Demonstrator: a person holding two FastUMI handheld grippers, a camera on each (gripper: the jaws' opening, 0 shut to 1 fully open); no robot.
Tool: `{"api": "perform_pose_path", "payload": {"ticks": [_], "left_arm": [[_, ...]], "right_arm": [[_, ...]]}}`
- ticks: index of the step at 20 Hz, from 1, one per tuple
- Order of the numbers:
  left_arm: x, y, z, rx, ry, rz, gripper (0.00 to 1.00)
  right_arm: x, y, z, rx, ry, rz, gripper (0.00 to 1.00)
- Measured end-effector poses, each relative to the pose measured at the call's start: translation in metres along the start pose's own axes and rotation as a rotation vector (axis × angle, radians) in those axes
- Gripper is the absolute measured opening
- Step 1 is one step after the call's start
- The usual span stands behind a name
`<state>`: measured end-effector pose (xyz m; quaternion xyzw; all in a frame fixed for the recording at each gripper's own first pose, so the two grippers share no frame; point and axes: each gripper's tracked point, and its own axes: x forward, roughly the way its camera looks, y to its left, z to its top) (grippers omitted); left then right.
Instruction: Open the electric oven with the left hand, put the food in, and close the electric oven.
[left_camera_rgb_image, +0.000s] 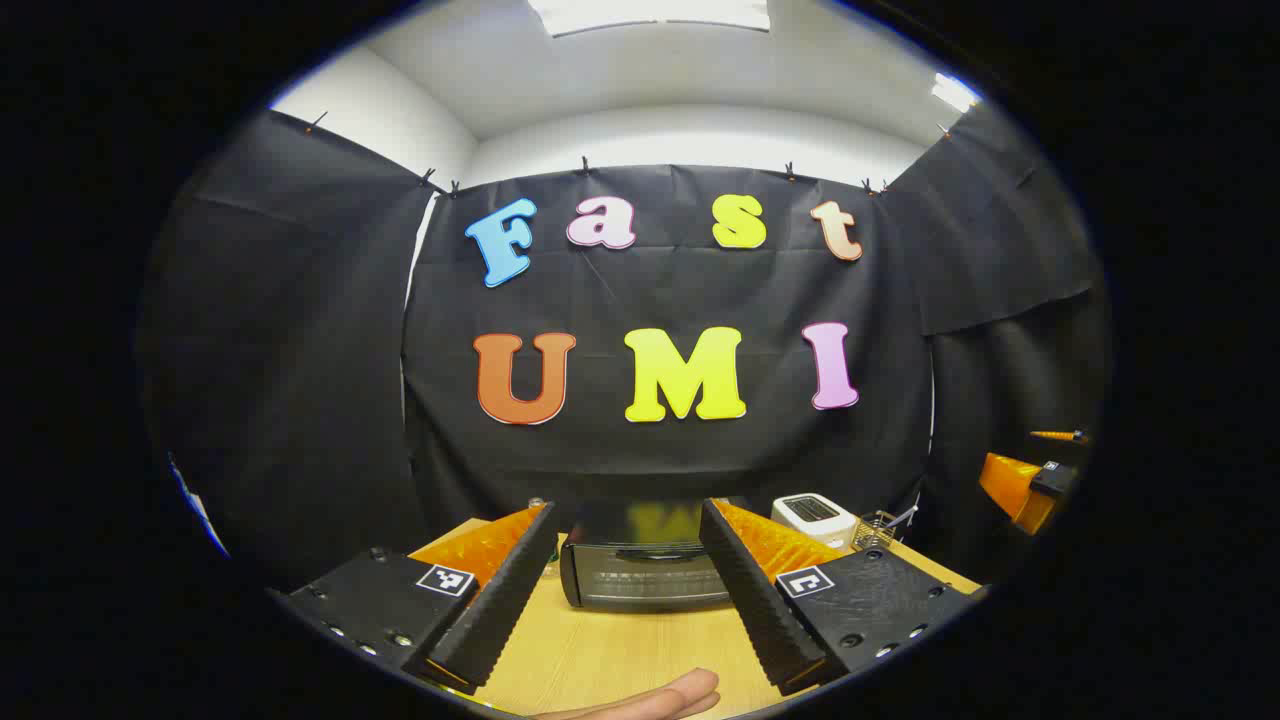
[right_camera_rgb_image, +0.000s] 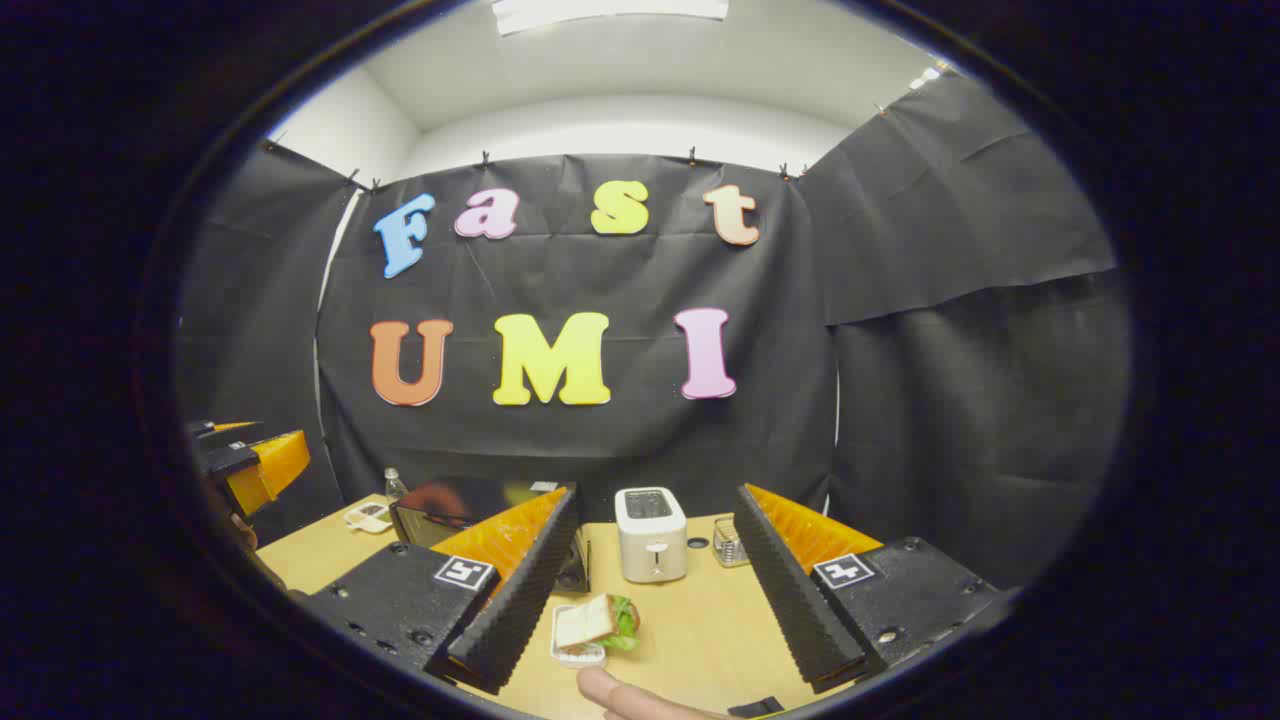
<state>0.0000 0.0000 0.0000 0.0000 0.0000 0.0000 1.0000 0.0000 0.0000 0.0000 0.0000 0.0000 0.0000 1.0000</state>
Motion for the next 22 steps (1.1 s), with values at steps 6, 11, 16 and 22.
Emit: {"api": "perform_pose_path", "payload": {"ticks": [6,11,16,22], "left_arm": [[0.002,-0.021,-0.004,-0.039,0.047,-0.052,0.94],[-0.005,-0.02,0.022,-0.028,-0.003,-0.05,0.94],[0.004,-0.022,0.013,-0.011,0.03,-0.041,0.94],[0.04,-0.043,-0.022,-0.02,0.124,-0.12,0.94]], "right_arm": [[-0.008,-0.015,0.007,-0.015,-0.027,-0.019,0.92],[-0.008,-0.036,0.023,0.007,-0.041,-0.046,0.92],[-0.008,-0.048,0.032,0.0,-0.07,-0.062,1.0],[-0.001,-0.05,0.019,0.003,-0.046,-0.07,1.0]]}}
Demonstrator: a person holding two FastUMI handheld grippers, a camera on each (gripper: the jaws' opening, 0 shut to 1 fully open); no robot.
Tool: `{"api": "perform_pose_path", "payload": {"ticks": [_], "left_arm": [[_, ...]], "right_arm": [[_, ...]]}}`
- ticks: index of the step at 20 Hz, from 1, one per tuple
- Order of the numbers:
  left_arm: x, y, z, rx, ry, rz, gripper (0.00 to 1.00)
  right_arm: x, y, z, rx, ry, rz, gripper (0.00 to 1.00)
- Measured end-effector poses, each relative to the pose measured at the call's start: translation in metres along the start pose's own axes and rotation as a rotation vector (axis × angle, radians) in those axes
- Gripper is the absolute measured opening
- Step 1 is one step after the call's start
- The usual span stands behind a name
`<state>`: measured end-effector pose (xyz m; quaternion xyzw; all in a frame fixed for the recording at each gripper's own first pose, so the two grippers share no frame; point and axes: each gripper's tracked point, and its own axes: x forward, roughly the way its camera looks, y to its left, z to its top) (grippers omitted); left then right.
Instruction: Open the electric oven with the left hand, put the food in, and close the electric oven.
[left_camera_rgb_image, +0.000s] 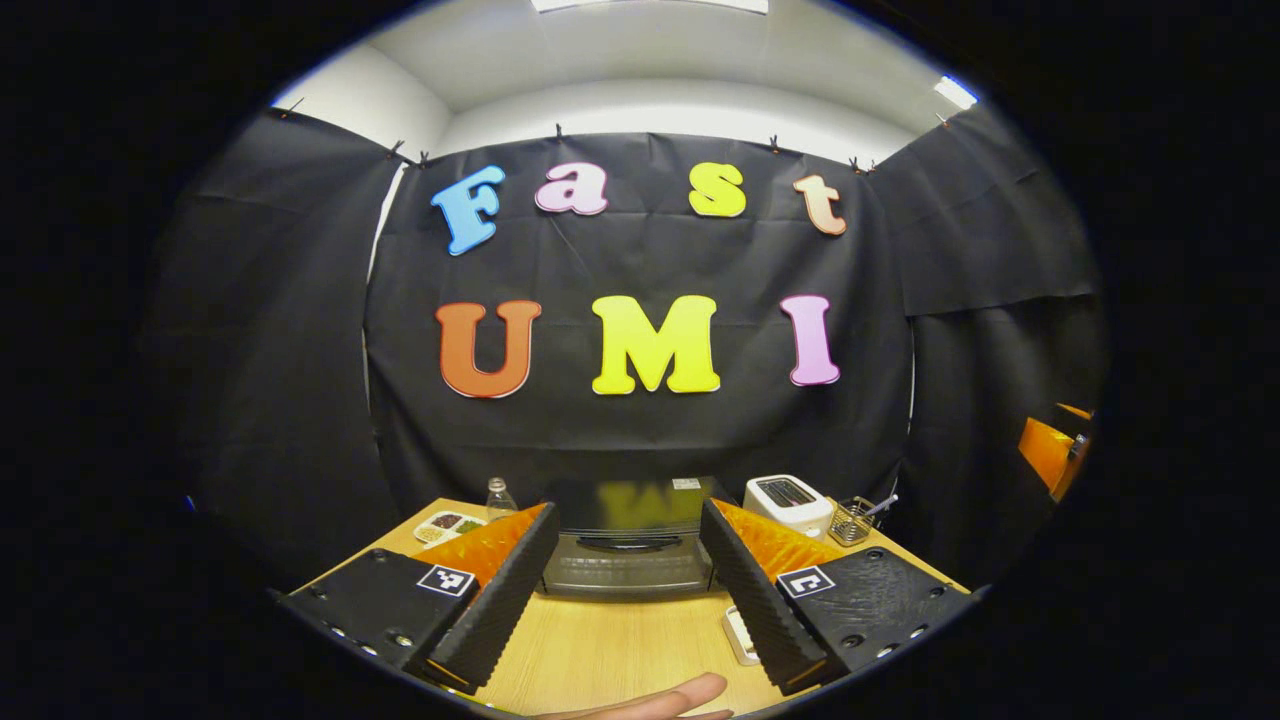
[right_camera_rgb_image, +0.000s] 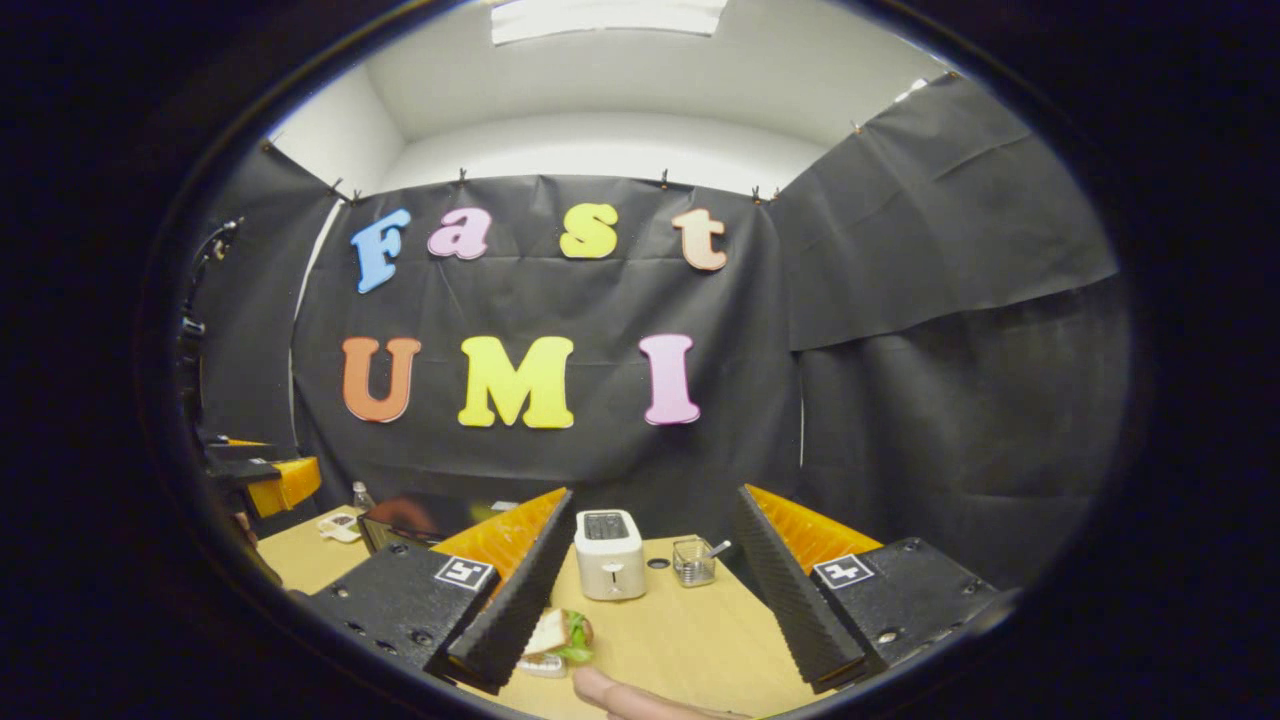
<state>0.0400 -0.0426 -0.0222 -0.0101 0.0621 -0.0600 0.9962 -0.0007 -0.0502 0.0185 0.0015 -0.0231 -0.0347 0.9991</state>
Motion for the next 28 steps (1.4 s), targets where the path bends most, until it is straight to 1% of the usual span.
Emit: {"api": "perform_pose_path", "payload": {"ticks": [1,2,5,6,7,9,11,12,13,14,15,16,17,18,19,20,22,23,24,25,26,28], "left_arm": [[0.009,0.001,-0.008,0.001,0.019,-0.012,0.94],[0.02,0.003,-0.013,0.009,0.036,-0.015,0.94],[0.058,0.01,-0.042,0.034,0.122,-0.006,0.95],[0.071,0.012,-0.05,0.039,0.149,0.002,0.95],[0.082,0.017,-0.059,0.045,0.172,0.018,0.95],[0.106,0.021,-0.076,0.055,0.227,0.034,0.96],[0.128,0.021,-0.091,0.059,0.276,0.042,0.96],[0.137,0.018,-0.098,0.06,0.297,0.035,0.96],[0.147,0.015,-0.104,0.062,0.31,0.035,0.97],[0.158,0.015,-0.108,0.063,0.318,0.037,0.97],[0.167,0.011,-0.114,0.057,0.337,0.036,0.96],[0.174,0.007,-0.118,0.047,0.35,0.029,0.97],[0.18,0.003,-0.123,0.038,0.363,0.029,0.97],[0.184,0.001,-0.125,0.028,0.367,0.033,0.97],[0.189,-0.001,-0.126,0.02,0.368,0.03,0.96],[0.193,-0.002,-0.129,0.012,0.376,0.031,0.96],[0.2,0.001,-0.141,0.016,0.401,0.048,0.96],[0.204,0.005,-0.146,0.017,0.412,0.058,0.97],[0.205,0.009,-0.154,0.013,0.44,0.068,0.97],[0.206,0.011,-0.156,0.015,0.439,0.08,0.97],[0.208,0.013,-0.158,0.005,0.432,0.087,0.99],[0.21,0.011,-0.156,0.001,0.43,0.081,0.99]], "right_arm": [[0.001,0.001,-0.002,0.011,0.003,0.002,0.92],[0.003,0.003,-0.003,0.024,0.003,0.007,1.0],[0.009,0.004,-0.012,0.038,0.01,0.021,1.0],[0.012,0.001,-0.014,0.034,0.002,0.012,1.0],[0.015,-0.004,-0.013,0.027,-0.012,-0.004,0.92],[0.018,-0.008,-0.017,0.011,-0.024,-0.02,0.92],[0.017,-0.01,-0.023,0.004,-0.024,-0.012,0.92],[0.018,-0.015,-0.025,0.009,-0.021,-0.011,1.0],[0.019,-0.02,-0.027,0.016,-0.019,-0.012,1.0],[0.019,-0.027,-0.028,0.021,-0.021,-0.017,0.92],[0.019,-0.033,-0.029,0.024,-0.023,-0.024,1.0],[0.02,-0.037,-0.03,0.025,-0.027,-0.03,1.0],[0.019,-0.04,-0.031,0.025,-0.029,-0.033,0.92],[0.018,-0.042,-0.032,0.029,-0.032,-0.035,1.0],[0.016,-0.045,-0.032,0.031,-0.033,-0.034,0.92],[0.015,-0.047,-0.033,0.032,-0.035,-0.032,1.0],[0.013,-0.049,-0.034,0.025,-0.04,-0.025,1.0],[0.011,-0.051,-0.033,0.023,-0.044,-0.025,0.92],[0.009,-0.052,-0.032,0.027,-0.053,-0.023,1.0],[0.007,-0.051,-0.029,0.038,-0.07,-0.013,0.92],[0.006,-0.048,-0.024,0.05,-0.092,0.001,1.0],[0.004,-0.049,-0.024,0.068,-0.119,0.014,1.0]]}}
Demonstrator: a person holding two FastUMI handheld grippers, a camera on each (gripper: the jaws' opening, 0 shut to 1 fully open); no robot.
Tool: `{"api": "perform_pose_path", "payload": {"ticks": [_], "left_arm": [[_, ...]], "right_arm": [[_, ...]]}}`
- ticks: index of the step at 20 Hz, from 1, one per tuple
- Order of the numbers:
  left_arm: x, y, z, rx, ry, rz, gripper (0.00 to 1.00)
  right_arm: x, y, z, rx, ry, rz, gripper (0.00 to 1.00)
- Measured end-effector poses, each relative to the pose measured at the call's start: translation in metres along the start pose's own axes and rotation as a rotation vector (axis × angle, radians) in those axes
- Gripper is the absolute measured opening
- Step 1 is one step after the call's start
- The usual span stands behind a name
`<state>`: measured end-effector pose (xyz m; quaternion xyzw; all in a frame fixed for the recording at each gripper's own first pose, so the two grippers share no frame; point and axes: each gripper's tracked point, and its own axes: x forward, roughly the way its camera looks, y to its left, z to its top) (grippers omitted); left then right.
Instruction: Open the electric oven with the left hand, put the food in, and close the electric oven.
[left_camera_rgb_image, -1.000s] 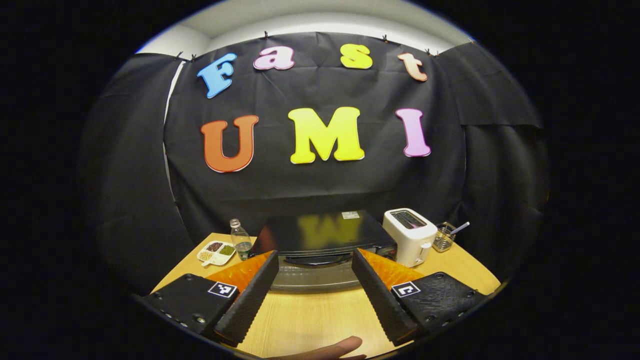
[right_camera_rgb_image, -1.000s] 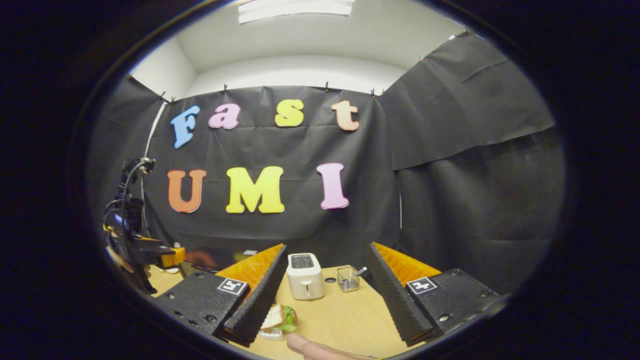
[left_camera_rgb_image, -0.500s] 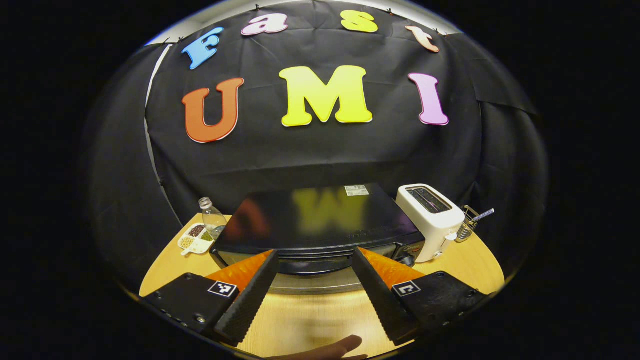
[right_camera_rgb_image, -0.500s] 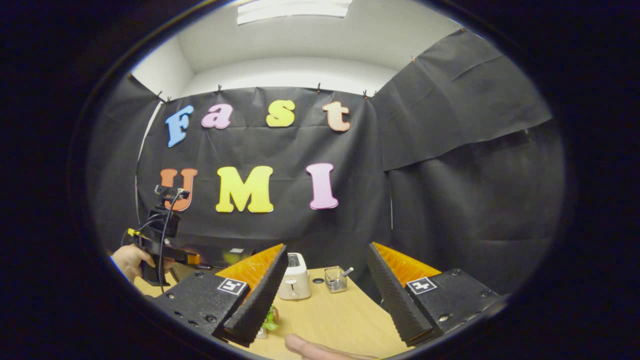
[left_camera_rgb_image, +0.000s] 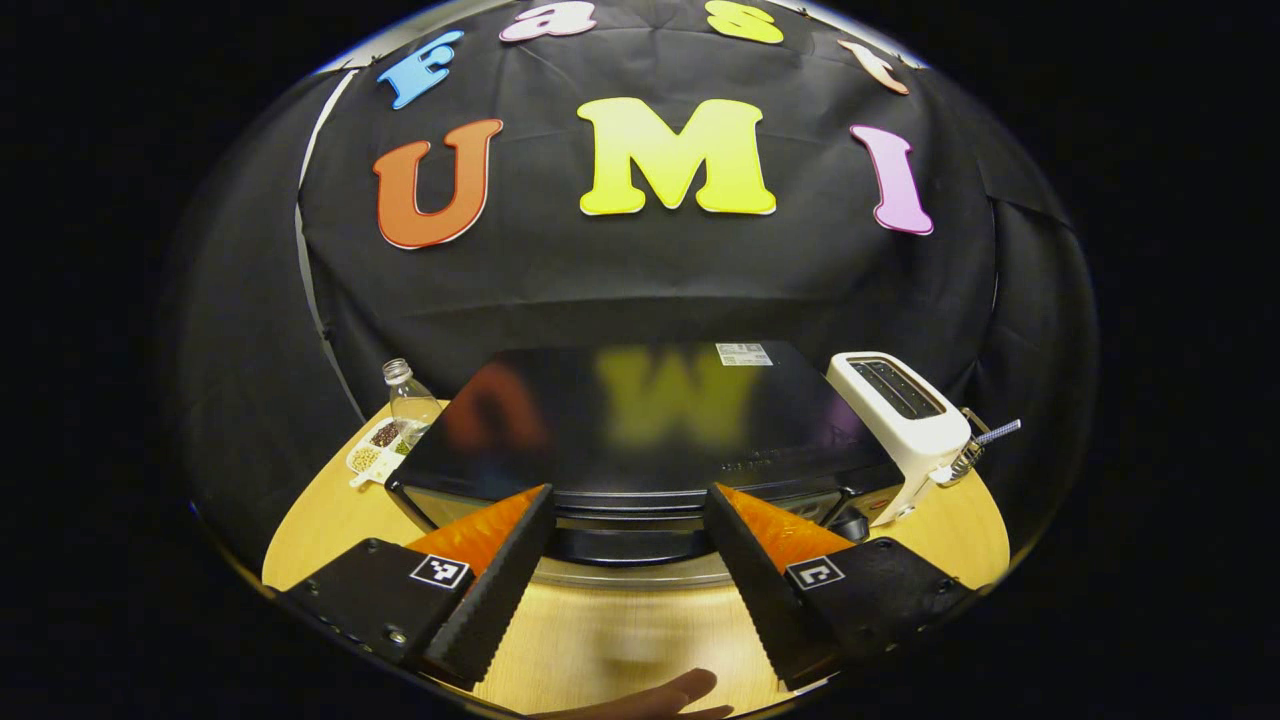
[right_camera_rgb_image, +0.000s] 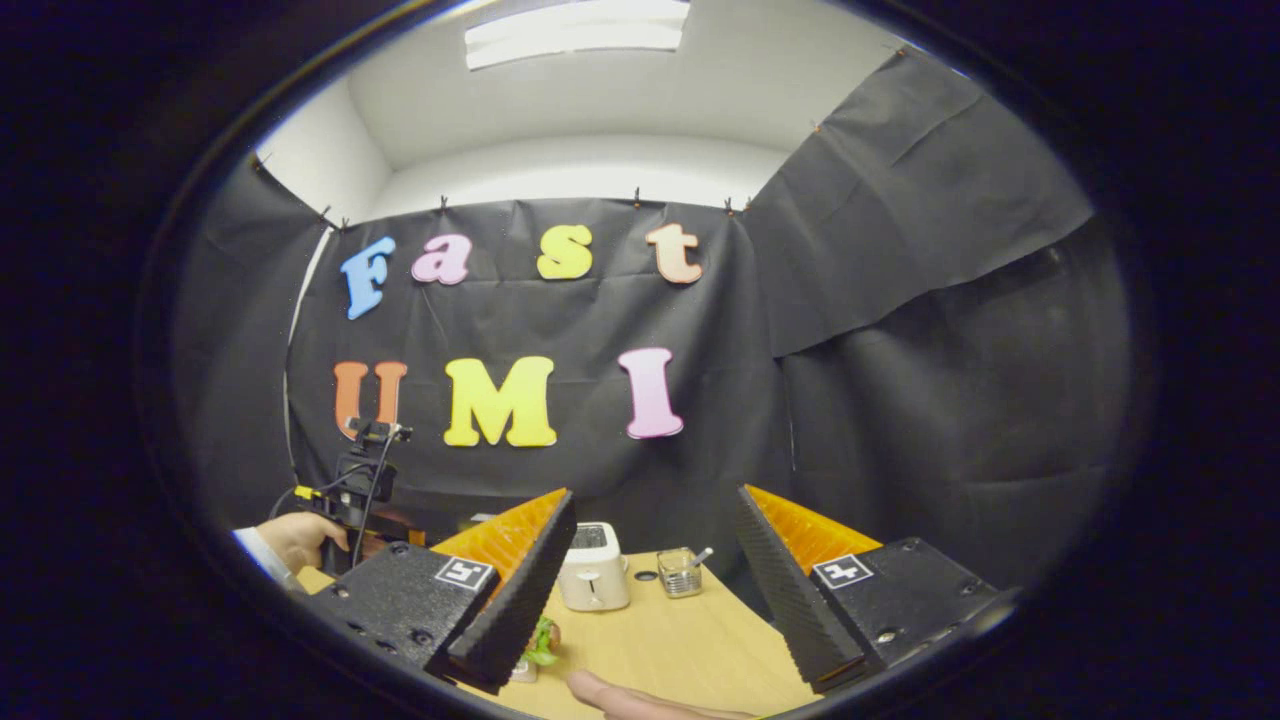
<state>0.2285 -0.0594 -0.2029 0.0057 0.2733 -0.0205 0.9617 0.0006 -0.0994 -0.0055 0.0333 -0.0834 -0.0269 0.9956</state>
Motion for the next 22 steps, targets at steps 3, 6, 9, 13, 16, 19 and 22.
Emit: {"api": "perform_pose_path", "payload": {"ticks": [3,6,9,13,16,19,22], "left_arm": [[-0.002,0.0,-0.004,-0.005,0.012,-0.003,0.99],[-0.008,0.002,-0.006,-0.003,0.006,-0.001,1.0],[-0.026,0.001,-0.021,-0.008,0.009,-0.009,1.0],[-0.048,0.0,-0.044,-0.016,-0.022,-0.023,1.0],[-0.063,-0.002,-0.064,-0.026,-0.014,-0.033,1.0],[-0.074,-0.003,-0.088,-0.029,-0.005,-0.048,1.0],[-0.081,-0.005,-0.111,-0.016,-0.007,-0.049,1.0]], "right_arm": [[-0.002,-0.003,-0.004,-0.005,0.013,-0.002,1.0],[-0.006,0.001,-0.01,-0.003,0.051,0.007,1.0],[-0.012,0.001,-0.013,-0.006,0.081,0.009,1.0],[-0.023,0.003,-0.012,0.001,0.096,0.009,1.0],[-0.036,0.008,-0.011,0.006,0.101,0.025,1.0],[-0.046,0.013,-0.006,0.0,0.092,0.033,1.0],[-0.055,0.019,-0.007,-0.006,0.083,0.046,1.0]]}}
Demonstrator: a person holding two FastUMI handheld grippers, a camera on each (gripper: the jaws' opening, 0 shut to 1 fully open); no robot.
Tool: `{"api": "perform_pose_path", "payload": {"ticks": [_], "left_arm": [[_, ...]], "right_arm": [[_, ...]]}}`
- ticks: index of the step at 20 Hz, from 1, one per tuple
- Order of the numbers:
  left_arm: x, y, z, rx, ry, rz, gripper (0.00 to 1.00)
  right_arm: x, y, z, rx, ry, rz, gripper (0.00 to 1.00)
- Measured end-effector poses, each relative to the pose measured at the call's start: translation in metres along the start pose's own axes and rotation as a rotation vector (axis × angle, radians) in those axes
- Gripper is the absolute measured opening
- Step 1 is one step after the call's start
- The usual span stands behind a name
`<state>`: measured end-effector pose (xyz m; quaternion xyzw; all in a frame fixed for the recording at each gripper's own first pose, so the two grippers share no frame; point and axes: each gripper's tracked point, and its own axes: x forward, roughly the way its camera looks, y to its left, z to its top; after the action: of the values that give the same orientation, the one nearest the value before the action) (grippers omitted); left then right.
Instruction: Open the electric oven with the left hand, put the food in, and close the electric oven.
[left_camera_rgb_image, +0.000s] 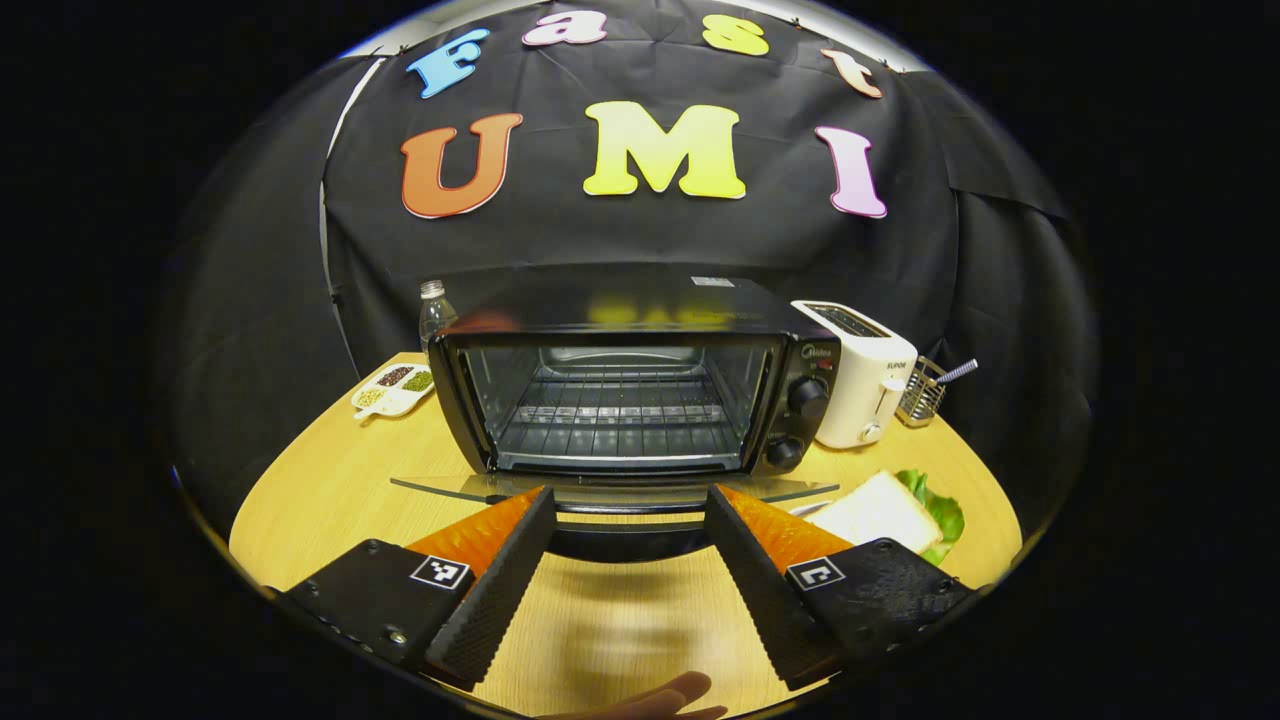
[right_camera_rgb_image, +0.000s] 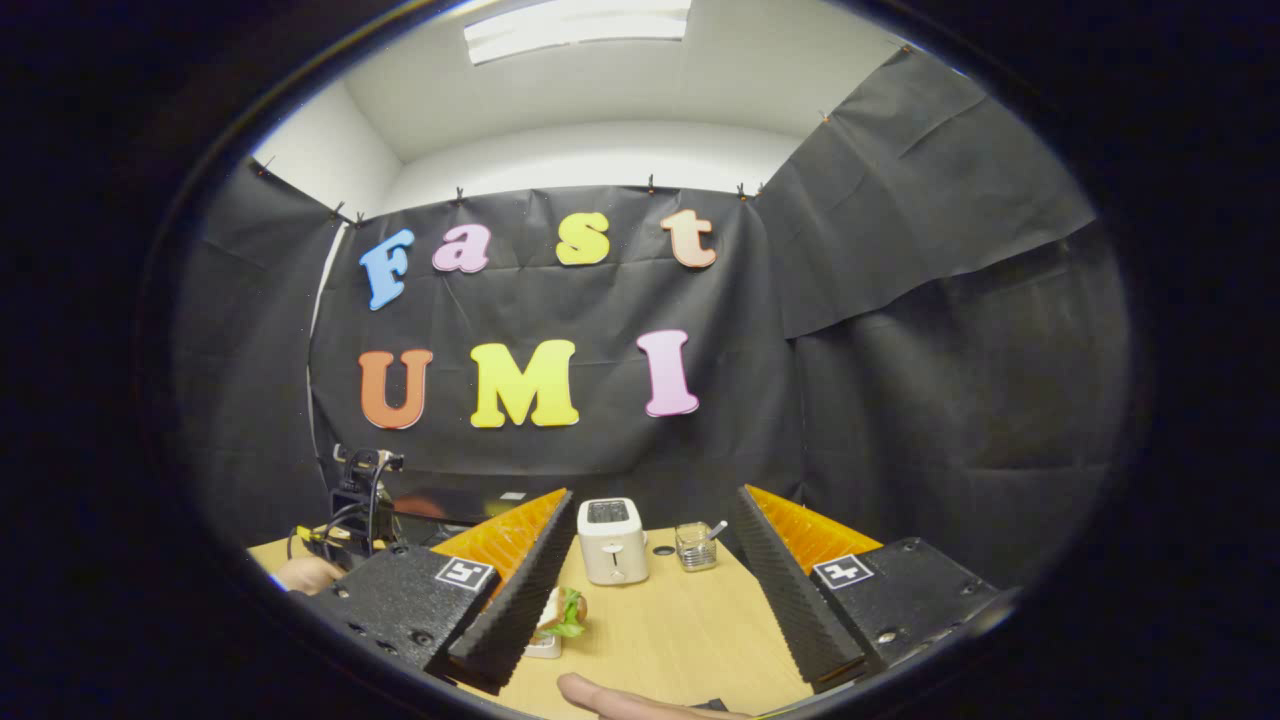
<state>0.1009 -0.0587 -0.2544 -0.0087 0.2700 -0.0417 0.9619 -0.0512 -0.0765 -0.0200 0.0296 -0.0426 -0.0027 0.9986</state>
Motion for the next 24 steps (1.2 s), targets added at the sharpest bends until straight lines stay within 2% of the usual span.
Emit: {"api": "perform_pose_path", "payload": {"ticks": [6,10,11,12,14,15,19,23,24], "left_arm": [[-0.005,-0.004,-0.033,-0.025,-0.004,0.005,0.98],[-0.006,-0.008,-0.06,-0.018,0.024,0.004,0.96],[0.001,-0.008,-0.07,-0.012,0.046,0.003,0.83],[0.003,-0.01,-0.083,-0.016,0.077,0.001,0.94],[0.01,-0.01,-0.105,-0.032,0.136,0.001,0.94],[0.009,-0.013,-0.096,-0.031,0.084,0.001,0.94],[0.014,-0.012,-0.102,-0.024,0.093,-0.001,0.95],[0.01,-0.013,-0.09,-0.039,0.034,-0.002,0.94],[0.009,-0.014,-0.083,-0.04,0.01,-0.009,0.94]], "right_arm": [[-0.005,0.02,-0.007,-0.011,0.017,0.035,1.0],[-0.005,0.023,-0.007,-0.021,0.022,0.032,1.0],[-0.005,0.023,-0.007,-0.021,0.024,0.03,1.0],[-0.005,0.024,-0.008,-0.022,0.03,0.03,1.0],[-0.005,0.027,-0.012,-0.021,0.05,0.037,1.0],[-0.006,0.028,-0.011,-0.021,0.054,0.043,1.0],[-0.003,0.026,-0.008,-0.026,0.041,0.033,1.0],[0.001,0.024,-0.013,-0.017,0.048,0.023,1.0],[0.003,0.024,-0.016,-0.017,0.055,0.024,0.92]]}}
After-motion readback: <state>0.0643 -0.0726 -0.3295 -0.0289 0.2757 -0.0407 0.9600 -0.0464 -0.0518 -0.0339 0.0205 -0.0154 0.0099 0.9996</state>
